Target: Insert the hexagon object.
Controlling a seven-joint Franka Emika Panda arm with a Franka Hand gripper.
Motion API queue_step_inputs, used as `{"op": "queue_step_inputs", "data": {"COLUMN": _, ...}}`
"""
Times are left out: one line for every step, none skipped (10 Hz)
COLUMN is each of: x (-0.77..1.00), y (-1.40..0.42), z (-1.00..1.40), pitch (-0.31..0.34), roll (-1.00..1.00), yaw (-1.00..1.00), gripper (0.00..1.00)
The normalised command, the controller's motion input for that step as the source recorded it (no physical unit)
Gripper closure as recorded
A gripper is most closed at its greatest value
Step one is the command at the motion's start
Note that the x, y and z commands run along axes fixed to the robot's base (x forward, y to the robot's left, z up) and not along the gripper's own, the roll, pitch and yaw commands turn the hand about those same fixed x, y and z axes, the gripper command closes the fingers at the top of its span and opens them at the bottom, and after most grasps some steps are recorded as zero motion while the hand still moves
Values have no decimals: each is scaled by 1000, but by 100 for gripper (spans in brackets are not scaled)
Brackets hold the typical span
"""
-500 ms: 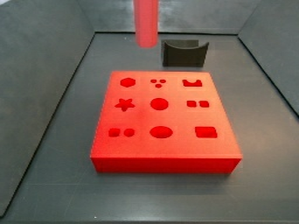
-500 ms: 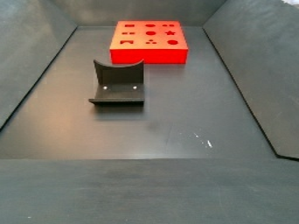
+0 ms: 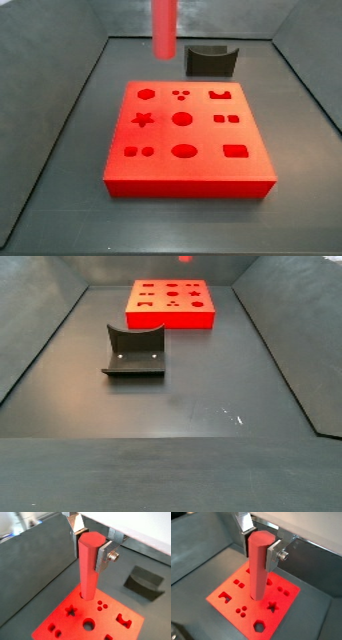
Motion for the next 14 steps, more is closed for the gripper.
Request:
{"op": "queue_step_inputs", "data": {"x": 0, "y": 134, "z": -480, "pitch": 90, "roll": 36, "yaw": -909, "gripper": 100}}
{"op": "queue_step_inputs", "data": {"x": -83, "y": 363, "z": -494, "pitch": 84, "roll": 0, "yaw": -689, "gripper": 100}}
{"op": "queue_step_inputs", "data": {"x": -91, "y": 594, "z": -497, "pitch": 40, "roll": 0, "yaw": -446, "gripper": 100}}
{"op": "queue_step_inputs", "data": {"x": 0, "y": 603, "z": -529, "pitch": -51, "roll": 0, "yaw": -60, "gripper": 100}}
{"op": "queue_step_inputs", "data": {"x": 0, "y": 369, "z": -591, "pitch": -149, "roll": 0, "yaw": -100, "gripper": 100}}
{"op": "queue_step_inputs", "data": {"x": -129, "y": 166, "z": -551, "pitch": -284, "roll": -47, "yaw": -174, "gripper": 100}}
{"op": "queue_step_inputs", "data": {"x": 0, "y": 0, "z": -343, "pitch": -244, "roll": 0, "yaw": -103, "gripper": 100}}
{"op": "queue_step_inputs", "data": {"x": -37, "y": -51, "z": -180, "pitch": -111, "roll": 149, "yaw": -97, "gripper": 100}}
{"op": "queue_step_inputs", "data": {"x": -77, "y": -34, "z": -226, "pitch": -54, "roll": 67, "yaw": -120, "gripper": 100}}
{"op": "queue_step_inputs", "data": {"x": -263, "y": -63, "z": -180, "pitch": -11, "roll": 71, "yaw": -120, "gripper": 100}}
{"op": "queue_step_inputs", "data": {"x": -329, "y": -94, "z": -200, "pitch": 0, "roll": 66, "yaw": -126, "gripper": 100}}
{"op": "queue_step_inputs", "data": {"x": -229, "y": -140, "z": -349, "pitch": -43, "roll": 0, "yaw": -63, "gripper": 100}}
{"op": "queue_step_inputs", "data": {"x": -80, "y": -77, "z": -334, "pitch": -86, "roll": -114, "yaw": -186, "gripper": 100}}
{"op": "queue_step_inputs", "data": {"x": 0, "y": 0, "z": -209, "pitch": -23, "roll": 0, "yaw": -177, "gripper": 100}}
